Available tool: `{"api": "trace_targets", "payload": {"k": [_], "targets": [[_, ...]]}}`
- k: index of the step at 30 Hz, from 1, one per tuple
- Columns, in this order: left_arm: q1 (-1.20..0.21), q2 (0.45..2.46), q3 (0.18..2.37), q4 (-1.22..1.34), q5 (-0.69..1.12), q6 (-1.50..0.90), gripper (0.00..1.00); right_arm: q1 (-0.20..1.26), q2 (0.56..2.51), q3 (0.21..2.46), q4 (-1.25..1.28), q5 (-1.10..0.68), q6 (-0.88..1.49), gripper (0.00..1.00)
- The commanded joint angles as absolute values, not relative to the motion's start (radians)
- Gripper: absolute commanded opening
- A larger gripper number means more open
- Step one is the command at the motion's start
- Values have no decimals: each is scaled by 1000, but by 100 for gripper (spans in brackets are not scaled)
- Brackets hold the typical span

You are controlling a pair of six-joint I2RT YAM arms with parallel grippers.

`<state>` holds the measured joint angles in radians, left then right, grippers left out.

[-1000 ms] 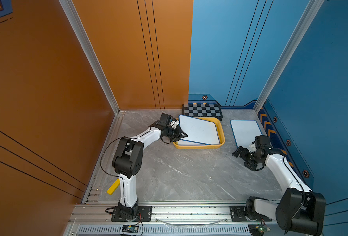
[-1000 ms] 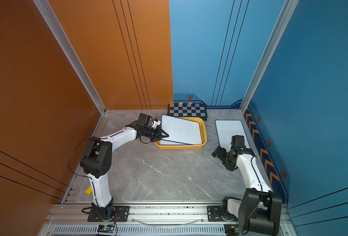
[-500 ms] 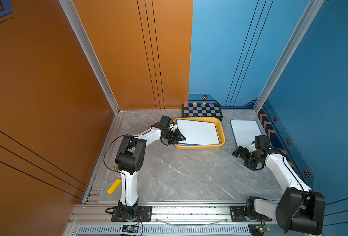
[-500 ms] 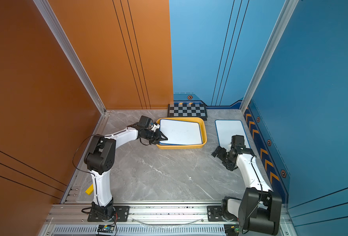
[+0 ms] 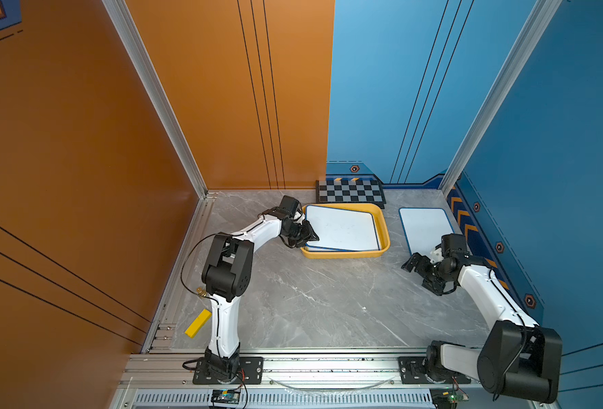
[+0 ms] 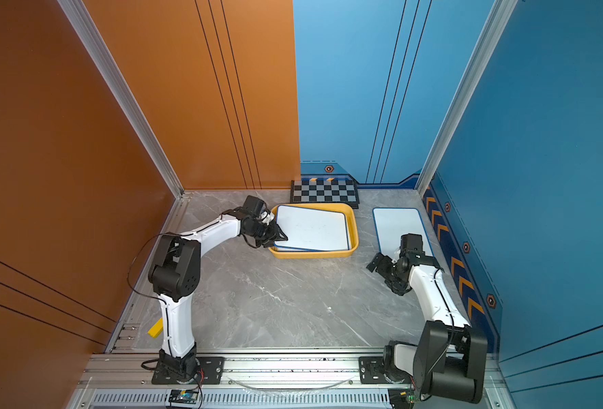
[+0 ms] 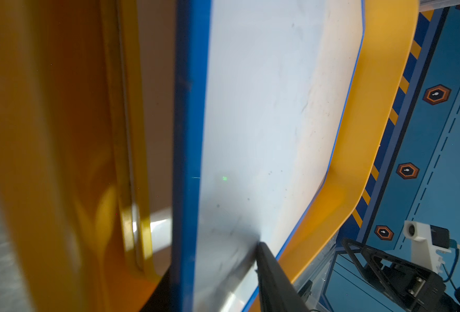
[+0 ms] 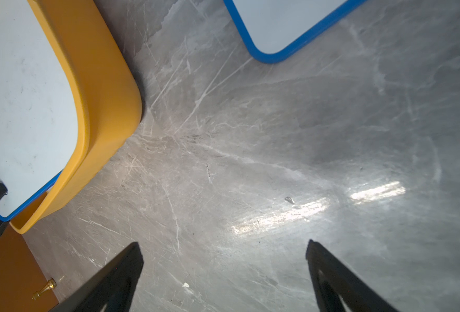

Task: Put the whiteboard into the storage box
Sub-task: Place the whiteboard in the storage box.

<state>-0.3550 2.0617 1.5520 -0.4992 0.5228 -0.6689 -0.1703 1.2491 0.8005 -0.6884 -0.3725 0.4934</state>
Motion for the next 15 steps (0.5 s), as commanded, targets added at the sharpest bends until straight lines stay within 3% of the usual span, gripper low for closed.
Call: {"api": "trace_targets", "payload": {"k": [1,12,15], "targets": [[-362,2119,1581,-692,337,-662,39,-175,1253,783,-670,-354,480,97],[-377,2175,1681,-833,229,-648,40,-176,1234,764,-664,-356,482,97],[-387,2159,1681,-852,181,-627,45,-176,1227,763,-664,-356,478,97]]}}
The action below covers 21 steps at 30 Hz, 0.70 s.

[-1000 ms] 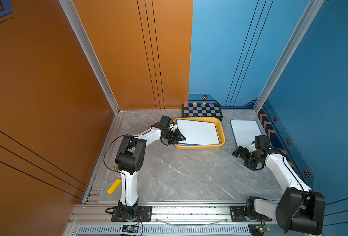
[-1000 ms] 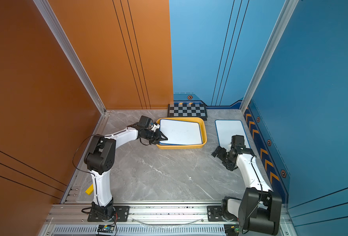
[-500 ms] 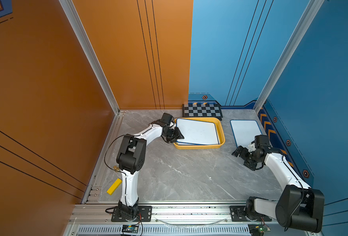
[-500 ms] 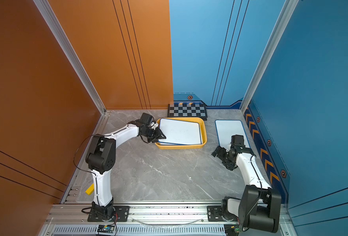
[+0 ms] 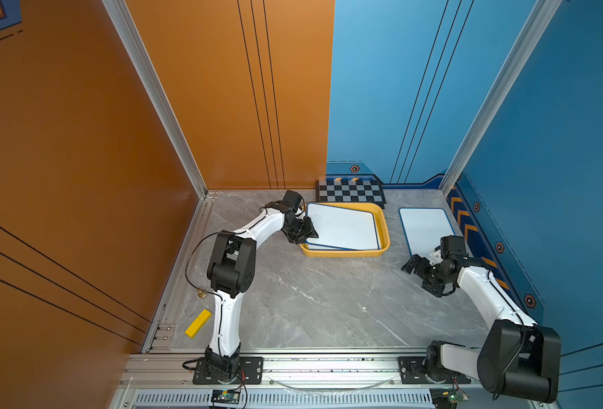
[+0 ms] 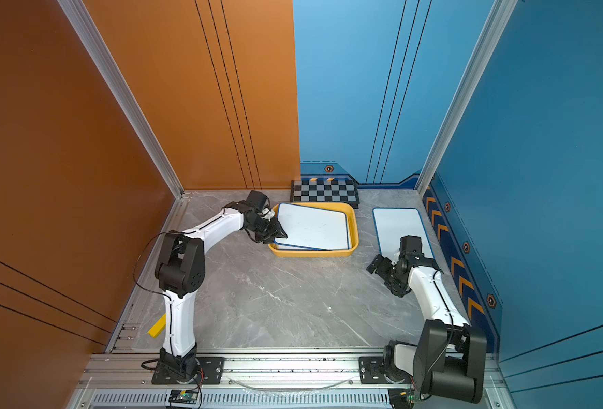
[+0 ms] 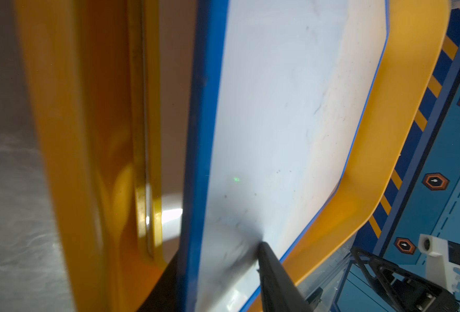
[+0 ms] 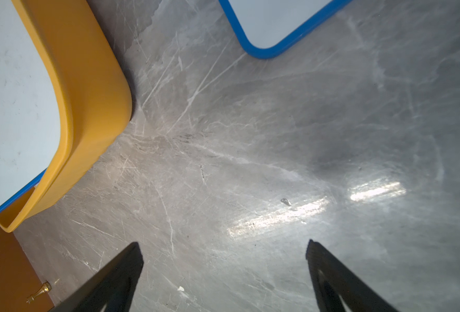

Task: Put the whiteboard into the storage box
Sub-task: Place the whiteboard in the storage box.

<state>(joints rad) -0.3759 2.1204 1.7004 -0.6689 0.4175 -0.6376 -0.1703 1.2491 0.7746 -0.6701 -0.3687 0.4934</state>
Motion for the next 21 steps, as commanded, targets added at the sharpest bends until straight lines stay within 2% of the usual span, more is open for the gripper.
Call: {"api": "trace_targets", "payload": {"k": [1,16,21], "targets": [[-388,2156,1680,-854,177,-625,46,-177,1226,761,-664,-354,477,97],[-380,2120,1714,-868,159,-657,47,-178,1222,763,-660,-350,483,97],[-360,2105,1744,-867,184,-683,55,-177,1263,787,-655,-347,486,97]]}}
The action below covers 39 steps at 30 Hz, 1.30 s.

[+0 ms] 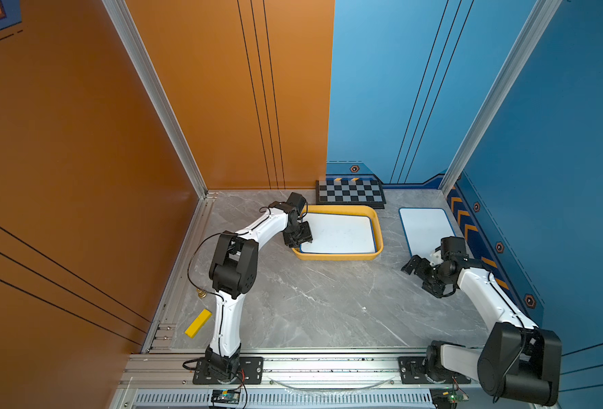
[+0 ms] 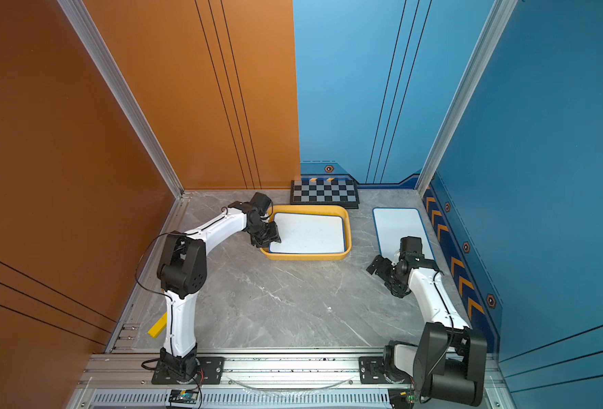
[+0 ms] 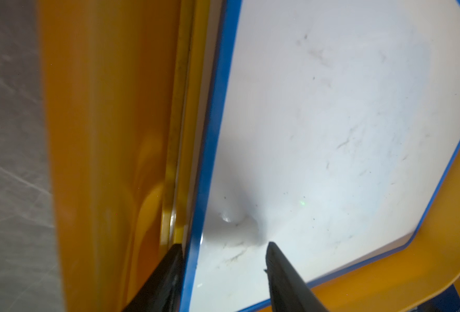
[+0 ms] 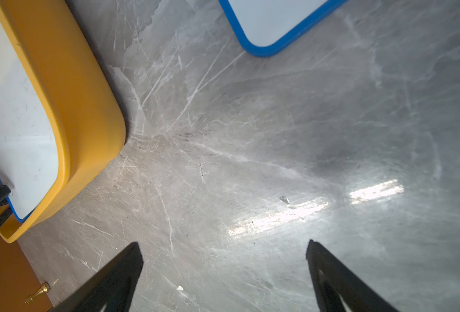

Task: Put the whiteboard into the storage box
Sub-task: Place the whiteboard in the storage box, then move the whiteboard to the center of the board.

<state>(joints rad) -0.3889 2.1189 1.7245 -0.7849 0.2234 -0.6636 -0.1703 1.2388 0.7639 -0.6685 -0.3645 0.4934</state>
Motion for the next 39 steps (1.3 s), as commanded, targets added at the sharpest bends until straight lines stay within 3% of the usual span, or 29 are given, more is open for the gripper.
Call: {"api": "trace_targets", "payload": {"k": [1,20,39], "targets": [[-359,2101,1747,-867,183,-683,55,-178,1268,790,-653,-350,488,97],[-354,1954,1750,-866,206,-692,56,-175,1393,897,-637,-264,494,96],[-348,1384,1166,-833,233,-593,56,-169,1606,1058,-569,-114,445,94]]}}
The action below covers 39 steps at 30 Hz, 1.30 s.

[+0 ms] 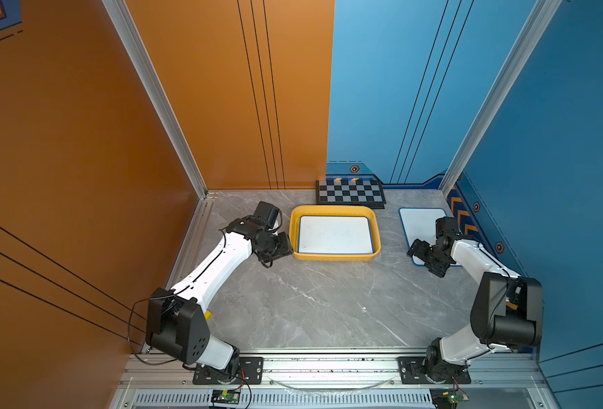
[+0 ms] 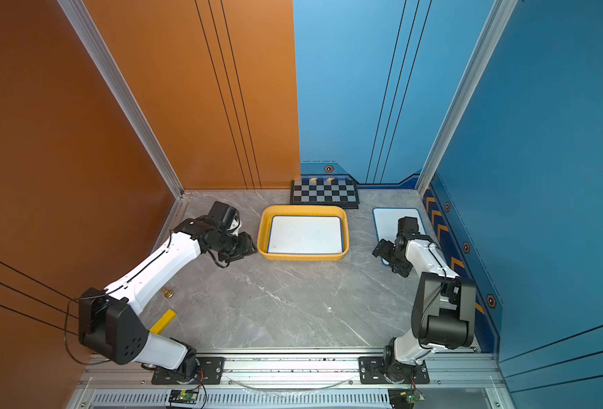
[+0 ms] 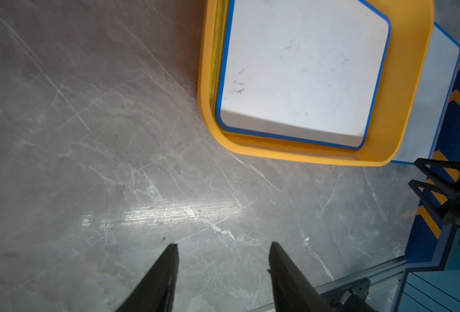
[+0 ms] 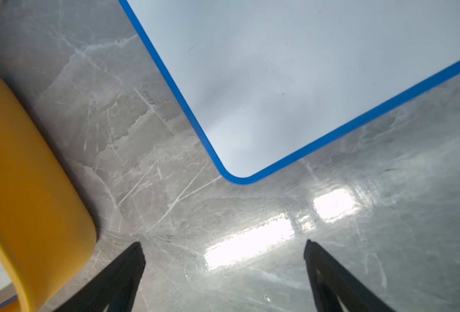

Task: Put the whiteboard into the storage box
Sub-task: Move the whiteboard to the center of the board.

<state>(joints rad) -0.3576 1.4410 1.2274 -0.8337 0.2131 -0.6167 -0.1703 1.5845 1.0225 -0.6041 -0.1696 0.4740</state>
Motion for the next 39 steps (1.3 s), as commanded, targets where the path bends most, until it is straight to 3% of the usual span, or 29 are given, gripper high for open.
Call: {"api": "trace_targets", "payload": {"k": [1,8,25,39], "targets": [[-341,1359,1134,-818,239,-600,56,-170,1617,1064,-560,-114,442,94],[-316,1277,983,-768,264,-632,56,-156,1661,1069,-516,-129,430,94],[-323,1252,890,-718,295,-689,56,-128,1749,1057,-480,-174,397,94],[-310,1158,839,-719,325,-701,56,39,1758,1025,-574,-174,371,94]]}}
